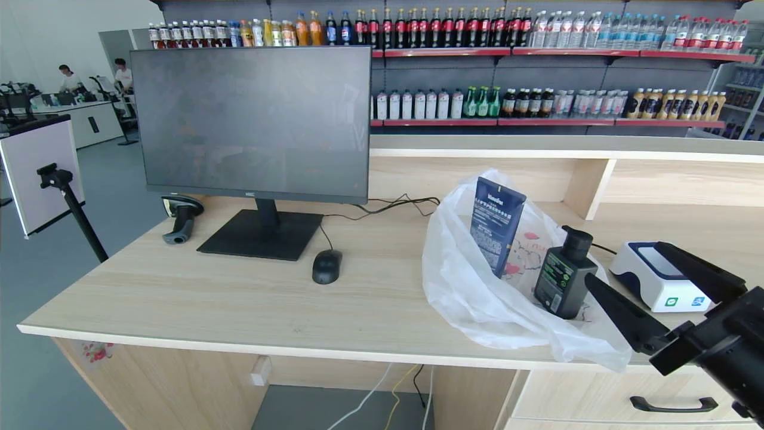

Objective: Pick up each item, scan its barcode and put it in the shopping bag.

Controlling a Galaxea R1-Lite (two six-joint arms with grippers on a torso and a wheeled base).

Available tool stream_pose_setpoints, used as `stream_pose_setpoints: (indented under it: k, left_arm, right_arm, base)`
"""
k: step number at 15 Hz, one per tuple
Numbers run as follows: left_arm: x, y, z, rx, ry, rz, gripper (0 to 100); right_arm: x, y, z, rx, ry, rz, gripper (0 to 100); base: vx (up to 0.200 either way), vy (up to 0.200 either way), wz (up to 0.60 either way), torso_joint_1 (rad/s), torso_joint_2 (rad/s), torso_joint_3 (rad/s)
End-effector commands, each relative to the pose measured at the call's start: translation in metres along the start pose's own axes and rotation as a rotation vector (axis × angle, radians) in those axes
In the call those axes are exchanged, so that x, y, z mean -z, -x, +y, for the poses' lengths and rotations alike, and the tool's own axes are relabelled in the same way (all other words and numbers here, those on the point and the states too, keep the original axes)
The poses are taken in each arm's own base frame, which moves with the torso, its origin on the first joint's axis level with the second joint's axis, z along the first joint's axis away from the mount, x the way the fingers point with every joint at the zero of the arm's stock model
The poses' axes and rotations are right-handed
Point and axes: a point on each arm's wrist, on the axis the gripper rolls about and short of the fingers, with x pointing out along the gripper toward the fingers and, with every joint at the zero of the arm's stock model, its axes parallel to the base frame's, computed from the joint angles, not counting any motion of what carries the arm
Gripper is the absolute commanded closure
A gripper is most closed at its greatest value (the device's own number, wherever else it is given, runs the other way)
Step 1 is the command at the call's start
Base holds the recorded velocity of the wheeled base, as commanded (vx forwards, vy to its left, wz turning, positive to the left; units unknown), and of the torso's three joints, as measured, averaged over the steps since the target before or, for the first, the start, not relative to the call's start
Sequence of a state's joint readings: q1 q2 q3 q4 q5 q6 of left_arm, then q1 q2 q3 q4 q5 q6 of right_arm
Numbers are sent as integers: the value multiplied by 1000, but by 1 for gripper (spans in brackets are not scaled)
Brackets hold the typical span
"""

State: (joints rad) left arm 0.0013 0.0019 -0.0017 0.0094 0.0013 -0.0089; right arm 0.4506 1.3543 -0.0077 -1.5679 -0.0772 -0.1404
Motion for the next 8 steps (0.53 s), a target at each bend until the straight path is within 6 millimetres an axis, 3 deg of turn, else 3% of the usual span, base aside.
stream_pose_setpoints:
  k: [1,4,6,8]
  left_arm:
    - [0,0,0,-1,0,0,0]
    - [0,0,0,-1,0,0,0]
    - [0,0,0,-1,0,0,0]
    - [0,0,0,-1,0,0,0]
  right_arm:
    - [-29,29,0,-36,-67,-172,0]
    - [-22,59,-3,-59,-83,-36,0]
    - [-9,90,-5,-80,-59,94,0]
    - [5,137,-9,-99,-37,217,0]
  base:
    - [0,0,0,0,0,0]
    - [0,0,0,0,0,0]
    - [0,0,0,0,0,0]
    - [0,0,0,0,0,0]
